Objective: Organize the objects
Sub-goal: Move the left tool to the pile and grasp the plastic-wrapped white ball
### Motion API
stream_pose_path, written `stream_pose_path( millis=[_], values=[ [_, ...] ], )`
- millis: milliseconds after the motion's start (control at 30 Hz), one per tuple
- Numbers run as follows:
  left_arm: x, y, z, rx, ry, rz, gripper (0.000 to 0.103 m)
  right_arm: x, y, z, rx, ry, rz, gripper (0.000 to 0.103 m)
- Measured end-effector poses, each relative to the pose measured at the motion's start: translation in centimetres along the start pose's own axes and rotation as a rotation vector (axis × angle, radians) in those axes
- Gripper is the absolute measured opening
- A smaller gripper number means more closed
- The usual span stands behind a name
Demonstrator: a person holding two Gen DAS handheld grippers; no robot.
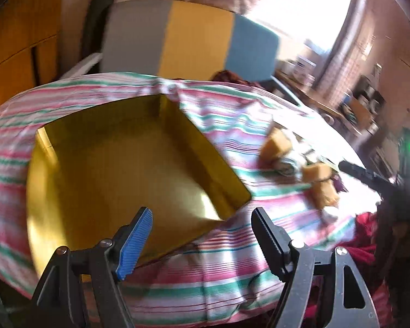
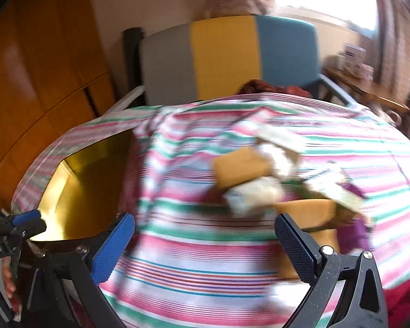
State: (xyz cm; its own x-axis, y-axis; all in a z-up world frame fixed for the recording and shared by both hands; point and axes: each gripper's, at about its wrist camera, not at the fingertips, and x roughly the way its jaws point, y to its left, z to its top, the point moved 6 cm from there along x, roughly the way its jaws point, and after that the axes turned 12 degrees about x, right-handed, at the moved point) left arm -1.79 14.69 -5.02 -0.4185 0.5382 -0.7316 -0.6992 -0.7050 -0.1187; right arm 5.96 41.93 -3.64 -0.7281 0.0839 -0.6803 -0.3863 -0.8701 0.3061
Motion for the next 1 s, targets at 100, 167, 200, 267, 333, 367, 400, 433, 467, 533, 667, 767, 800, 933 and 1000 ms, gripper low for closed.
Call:
stream_pose_path(
  millis=[100,167,200,267,333,367,400,433,467,533,667,767,800,933,1000],
  values=[
    [0.9,-2.4,1.1,0.071,-0.008,-0.041,0.079,-1.6,-5.2,1.6,0.082,-0.028,-0.062,0.103],
    [1.8,-3.7,1.6,0.1,0.014,-0.088,0.082,-2.7,-8.3,2.3,0.143,-0.052,-0.096,0.103],
    [2.3,-4.5,1.9,0.107,0.03,-0.117,0.082,-3.3,-10.2,2.5,0.19,-0.063,-0.111,0.103],
    [3.4,-5.8,2.3,0.128,0.055,-0.139,0.082,-4.2,-13.4,2.7,0.269,-0.086,-0.131,0.103],
    [4.5,-7.3,2.8,0.162,0.078,-0.155,0.082,-4.7,-15.4,2.7,0.352,-0.103,-0.121,0.103],
    [5.2,-8.1,3.1,0.179,0.094,-0.168,0.082,-5.1,-16.1,2.6,0.402,-0.111,-0.082,0.103],
    [5.8,-8.8,3.3,0.194,0.111,-0.176,0.081,-5.5,-16.8,2.5,0.453,-0.12,-0.03,0.103],
    [6.6,-9.8,3.7,0.219,0.134,-0.18,0.079,-5.8,-17.1,2.4,0.469,-0.122,-0.006,0.103],
    [7.3,-10.5,4.0,0.241,0.137,-0.183,0.075,-6.1,-17.1,2.4,0.476,-0.12,0.029,0.103],
    [8.5,-12.7,4.8,0.283,0.149,-0.214,0.069,-6.5,-16.2,2.1,0.458,-0.105,0.101,0.103],
    [11.0,-17.0,5.0,0.311,0.207,-0.331,0.069,-6.6,-16.3,1.3,0.453,-0.083,0.122,0.103],
    [12.3,-20.3,4.6,0.353,0.245,-0.409,0.069,-6.7,-16.8,1.1,0.489,-0.092,0.126,0.103],
    [12.7,-21.3,4.3,0.36,0.26,-0.434,0.068,-6.6,-17.0,1.0,0.5,-0.088,0.132,0.103],
    [14.7,-24.6,2.9,0.396,0.333,-0.49,0.066,-6.7,-17.6,1.0,0.524,-0.097,0.153,0.103],
    [15.6,-26.0,2.1,0.408,0.367,-0.517,0.06,-6.7,-17.8,1.0,0.539,-0.1,0.162,0.103]
  ],
)
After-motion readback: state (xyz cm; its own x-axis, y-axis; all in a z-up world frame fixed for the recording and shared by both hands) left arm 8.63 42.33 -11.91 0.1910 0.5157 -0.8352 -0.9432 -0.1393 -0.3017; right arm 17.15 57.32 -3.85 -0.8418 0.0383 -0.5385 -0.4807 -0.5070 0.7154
